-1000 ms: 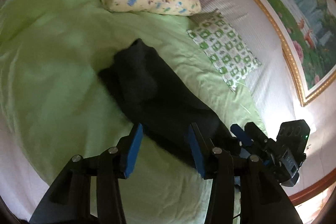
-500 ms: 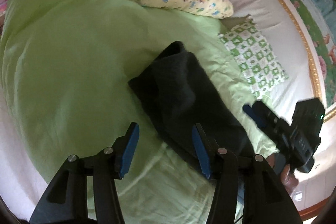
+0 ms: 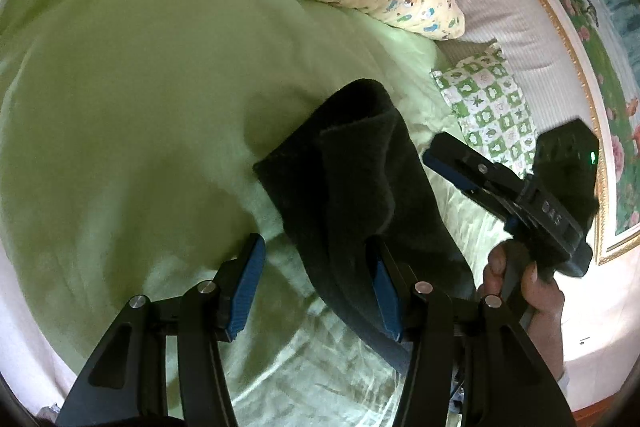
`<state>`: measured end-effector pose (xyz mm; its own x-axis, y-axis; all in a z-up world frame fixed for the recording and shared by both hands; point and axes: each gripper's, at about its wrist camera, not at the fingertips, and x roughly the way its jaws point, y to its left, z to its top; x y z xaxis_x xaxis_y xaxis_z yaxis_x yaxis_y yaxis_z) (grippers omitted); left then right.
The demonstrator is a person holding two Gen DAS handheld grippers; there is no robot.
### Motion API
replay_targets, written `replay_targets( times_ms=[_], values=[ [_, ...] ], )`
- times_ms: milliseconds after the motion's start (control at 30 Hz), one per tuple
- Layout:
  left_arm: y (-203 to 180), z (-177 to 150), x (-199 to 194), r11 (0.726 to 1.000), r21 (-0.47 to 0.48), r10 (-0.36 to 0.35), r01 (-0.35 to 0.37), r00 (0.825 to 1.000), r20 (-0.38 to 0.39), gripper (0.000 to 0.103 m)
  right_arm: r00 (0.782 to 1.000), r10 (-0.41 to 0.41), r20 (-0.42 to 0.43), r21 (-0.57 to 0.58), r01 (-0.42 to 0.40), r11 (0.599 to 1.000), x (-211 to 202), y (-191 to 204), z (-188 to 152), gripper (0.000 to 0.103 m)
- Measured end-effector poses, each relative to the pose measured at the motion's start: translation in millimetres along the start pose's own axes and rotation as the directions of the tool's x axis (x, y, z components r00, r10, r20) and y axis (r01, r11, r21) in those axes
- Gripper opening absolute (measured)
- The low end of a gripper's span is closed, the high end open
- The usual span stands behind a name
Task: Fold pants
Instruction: 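Grasp the folded end of the black pants with the left tool and lift it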
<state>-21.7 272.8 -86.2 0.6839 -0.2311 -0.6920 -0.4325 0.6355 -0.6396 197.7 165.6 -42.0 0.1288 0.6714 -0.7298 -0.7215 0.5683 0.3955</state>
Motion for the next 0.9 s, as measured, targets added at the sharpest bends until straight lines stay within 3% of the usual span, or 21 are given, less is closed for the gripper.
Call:
replay_targets(
  times_ms=[233, 300, 333, 367, 533, 700, 833, 900],
  values=[
    [-3, 4, 9, 1.000, 0.016, 0.022, -0.022, 1.000, 0.020, 0.051, 0.991, -0.050, -0.121, -0.111, 0.036, 0.993, 36, 15, 16, 0.054],
    [-5, 5, 11, 0.999, 0.024, 0.030, -0.031, 0.999, 0.031, 0.049, 0.990, -0.041, -0.134, -0.108, 0.027, 0.994, 43, 16, 18, 0.046],
    [-6, 6, 11, 0.999, 0.028, 0.036, -0.037, 0.999, 0.037, 0.038, 0.990, -0.034, -0.139, -0.105, 0.019, 0.994, 45, 17, 18, 0.032],
    [-8, 7, 12, 0.999, 0.033, 0.037, -0.038, 0.999, 0.036, 0.034, 0.990, -0.034, -0.137, -0.104, 0.020, 0.994, 46, 19, 19, 0.026],
    [-21, 7, 4, 0.998, 0.060, -0.005, 0.002, 0.999, 0.046, 0.018, 0.998, -0.026, -0.058, -0.090, 0.020, 0.996, 22, 28, 9, 0.019],
    [-56, 1, -22, 0.989, 0.142, -0.062, 0.050, 0.995, 0.084, 0.017, 0.997, 0.013, 0.079, -0.050, -0.009, 0.999, -28, 35, -5, 0.017],
    [-87, -5, -36, 0.975, 0.211, -0.097, 0.073, 0.990, 0.104, 0.016, 0.981, 0.036, 0.192, 0.007, -0.038, 0.999, -72, 32, -19, 0.015],
    [-105, -10, -42, 0.964, 0.254, -0.107, 0.077, 0.988, 0.107, 0.016, 0.972, 0.028, 0.234, 0.032, -0.037, 0.999, -92, 31, -26, 0.006]
  ],
)
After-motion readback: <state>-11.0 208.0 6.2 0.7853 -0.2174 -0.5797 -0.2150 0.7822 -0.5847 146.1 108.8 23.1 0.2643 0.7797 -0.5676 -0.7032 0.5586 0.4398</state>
